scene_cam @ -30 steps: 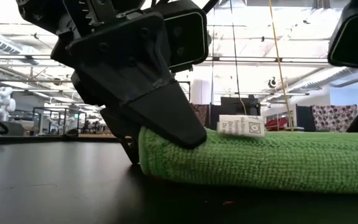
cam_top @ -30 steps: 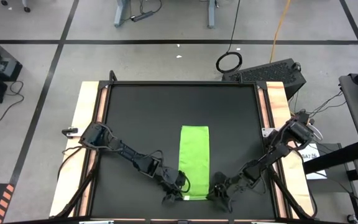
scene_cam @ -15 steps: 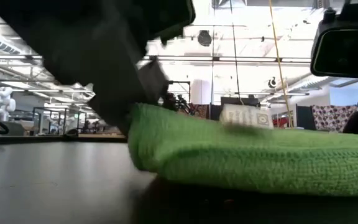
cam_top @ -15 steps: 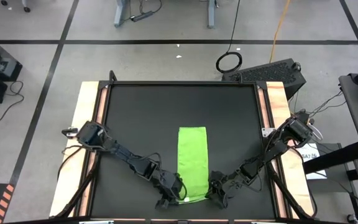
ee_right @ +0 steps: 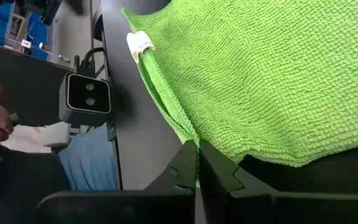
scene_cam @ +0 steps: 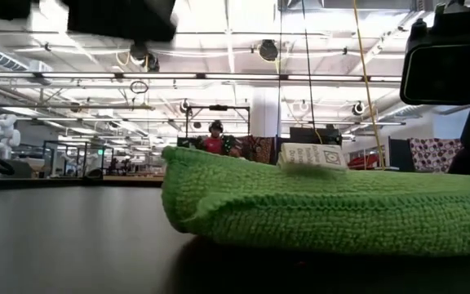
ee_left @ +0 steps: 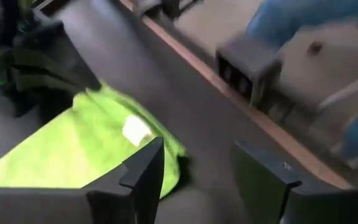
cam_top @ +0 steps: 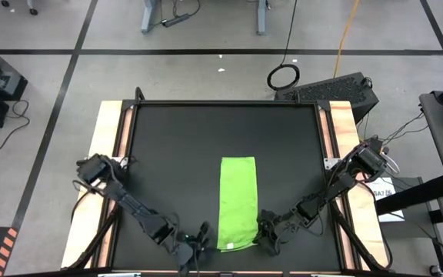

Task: Roll towel into tight, uniform cylinder
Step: Roll the green towel

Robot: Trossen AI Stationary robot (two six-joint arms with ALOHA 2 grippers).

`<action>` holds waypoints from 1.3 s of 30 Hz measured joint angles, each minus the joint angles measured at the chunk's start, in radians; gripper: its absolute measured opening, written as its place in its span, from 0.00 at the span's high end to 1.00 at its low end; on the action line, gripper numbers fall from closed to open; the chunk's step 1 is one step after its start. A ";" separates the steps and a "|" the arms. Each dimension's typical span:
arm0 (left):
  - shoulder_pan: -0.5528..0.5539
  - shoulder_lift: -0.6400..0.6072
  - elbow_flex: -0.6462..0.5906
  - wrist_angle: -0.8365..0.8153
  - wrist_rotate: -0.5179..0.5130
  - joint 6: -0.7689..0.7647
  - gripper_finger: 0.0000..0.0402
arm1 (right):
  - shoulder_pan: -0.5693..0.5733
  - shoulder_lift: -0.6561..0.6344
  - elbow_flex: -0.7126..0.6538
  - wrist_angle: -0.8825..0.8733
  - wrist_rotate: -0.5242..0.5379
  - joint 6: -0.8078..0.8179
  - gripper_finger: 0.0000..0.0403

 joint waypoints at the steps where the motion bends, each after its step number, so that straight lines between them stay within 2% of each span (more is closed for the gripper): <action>1: -0.013 0.017 0.000 0.001 -0.043 0.033 0.54 | -0.003 0.000 0.000 0.004 -0.002 0.002 1.00; 3: -0.032 0.055 0.000 0.032 -0.114 0.095 0.54 | -0.008 0.000 0.000 0.006 -0.004 0.007 1.00; 6: -0.054 0.101 0.004 0.087 -0.159 0.228 0.54 | -0.013 0.000 -0.001 0.013 -0.005 0.009 1.00; 10: -0.063 0.162 0.060 0.106 -0.181 0.344 0.54 | -0.016 0.000 -0.001 0.017 -0.005 0.011 1.00; 15: -0.047 0.209 0.134 0.109 -0.191 0.412 0.54 | -0.019 0.000 0.001 0.017 -0.003 0.014 1.00; 18: -0.020 0.213 0.148 0.092 -0.191 0.389 0.54 | -0.020 0.001 0.001 0.019 -0.002 0.011 1.00; 23: 0.035 0.213 0.149 0.025 -0.241 0.227 0.54 | -0.020 0.001 0.001 0.020 0.000 0.006 1.00; 27: 0.051 0.213 0.150 -0.038 -0.244 0.133 0.54 | -0.020 0.001 0.001 0.021 0.002 0.004 1.00; 31: 0.050 0.213 0.150 -0.052 -0.243 0.098 0.62 | -0.020 0.001 0.001 0.022 0.003 0.003 1.00; 36: 0.052 0.213 0.150 -0.067 -0.210 0.066 0.79 | -0.020 0.001 0.001 0.022 0.003 0.002 1.00; 39: 0.059 0.213 0.150 -0.079 -0.153 0.049 0.91 | -0.020 -0.004 0.001 0.020 -0.003 -0.025 1.00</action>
